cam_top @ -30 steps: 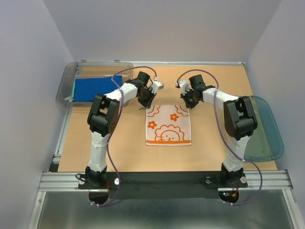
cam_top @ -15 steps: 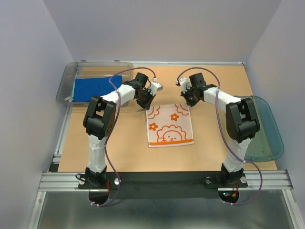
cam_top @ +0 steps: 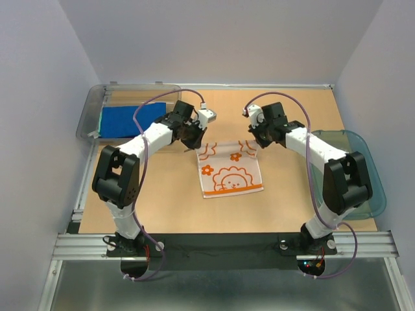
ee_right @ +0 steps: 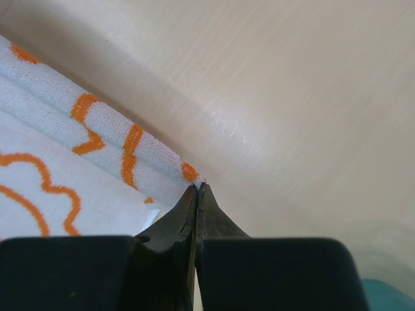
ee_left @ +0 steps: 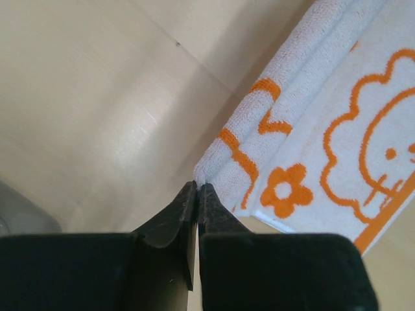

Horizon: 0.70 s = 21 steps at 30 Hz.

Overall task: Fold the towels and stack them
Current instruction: Fold the towel

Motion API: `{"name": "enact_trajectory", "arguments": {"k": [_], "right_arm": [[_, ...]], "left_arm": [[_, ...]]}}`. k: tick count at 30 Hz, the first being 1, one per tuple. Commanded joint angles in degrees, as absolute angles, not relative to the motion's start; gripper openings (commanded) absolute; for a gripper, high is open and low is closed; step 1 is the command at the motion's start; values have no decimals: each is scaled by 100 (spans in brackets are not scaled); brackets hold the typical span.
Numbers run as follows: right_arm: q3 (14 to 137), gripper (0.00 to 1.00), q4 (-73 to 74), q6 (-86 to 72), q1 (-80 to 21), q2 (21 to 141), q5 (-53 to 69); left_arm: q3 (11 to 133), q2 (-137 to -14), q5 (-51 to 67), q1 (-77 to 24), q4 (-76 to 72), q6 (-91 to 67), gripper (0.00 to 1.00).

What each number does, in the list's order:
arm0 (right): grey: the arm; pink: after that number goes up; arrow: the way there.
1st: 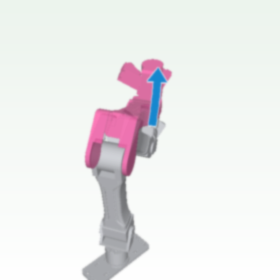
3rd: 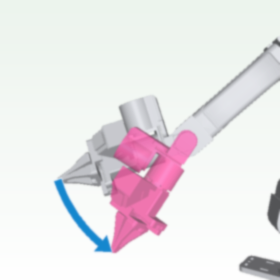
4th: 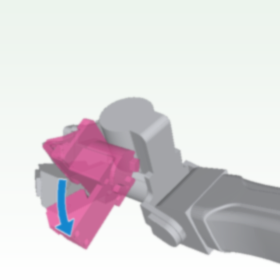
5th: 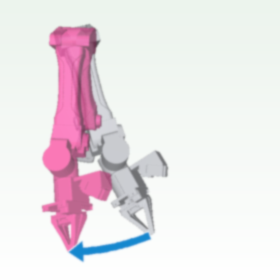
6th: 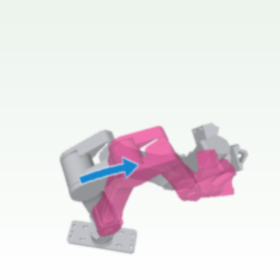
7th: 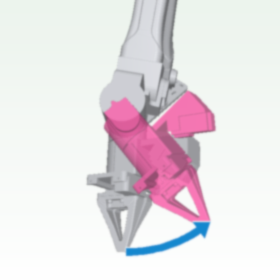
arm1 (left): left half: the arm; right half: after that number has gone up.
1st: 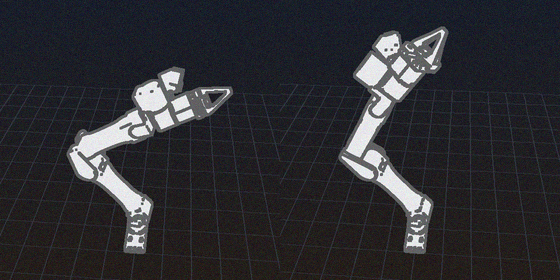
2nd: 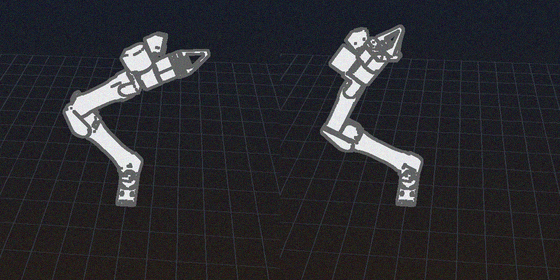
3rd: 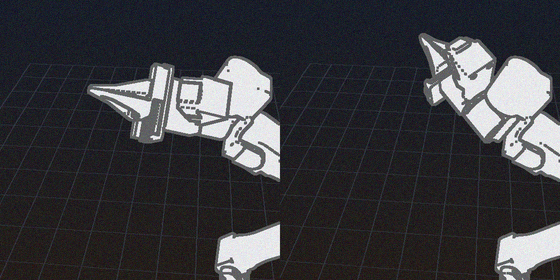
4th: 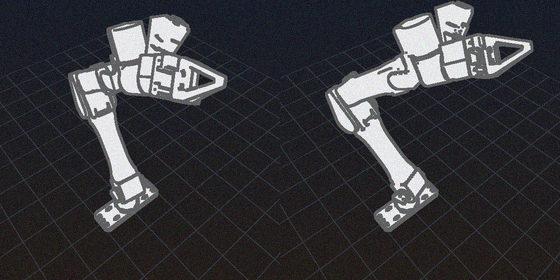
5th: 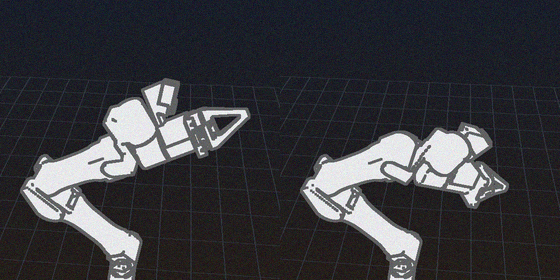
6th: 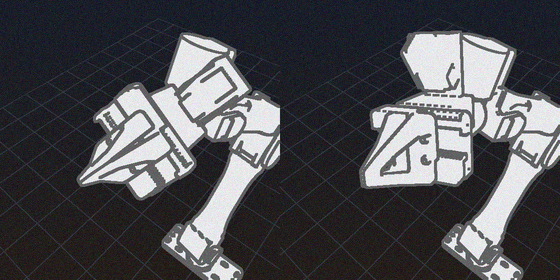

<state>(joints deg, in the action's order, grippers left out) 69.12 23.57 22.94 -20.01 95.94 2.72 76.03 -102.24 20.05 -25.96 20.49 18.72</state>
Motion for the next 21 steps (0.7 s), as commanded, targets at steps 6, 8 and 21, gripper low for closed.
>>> {"name": "enact_trajectory", "arguments": {"k": [6, 8, 21], "right_arm": [[6258, 1, 2303, 1592, -1960, 8316, 350], [6031, 1, 2303, 1442, -1960, 8139, 422], [4835, 1, 2355, -534, -1960, 7287, 1010]], "left_arm": [[6531, -9045, 1670, -2900, 1767, 1082, 0], [6233, -8826, 1635, -3092, 1626, 932, 0], [5046, -8034, 1485, -3507, 1239, -403, 0]]}}
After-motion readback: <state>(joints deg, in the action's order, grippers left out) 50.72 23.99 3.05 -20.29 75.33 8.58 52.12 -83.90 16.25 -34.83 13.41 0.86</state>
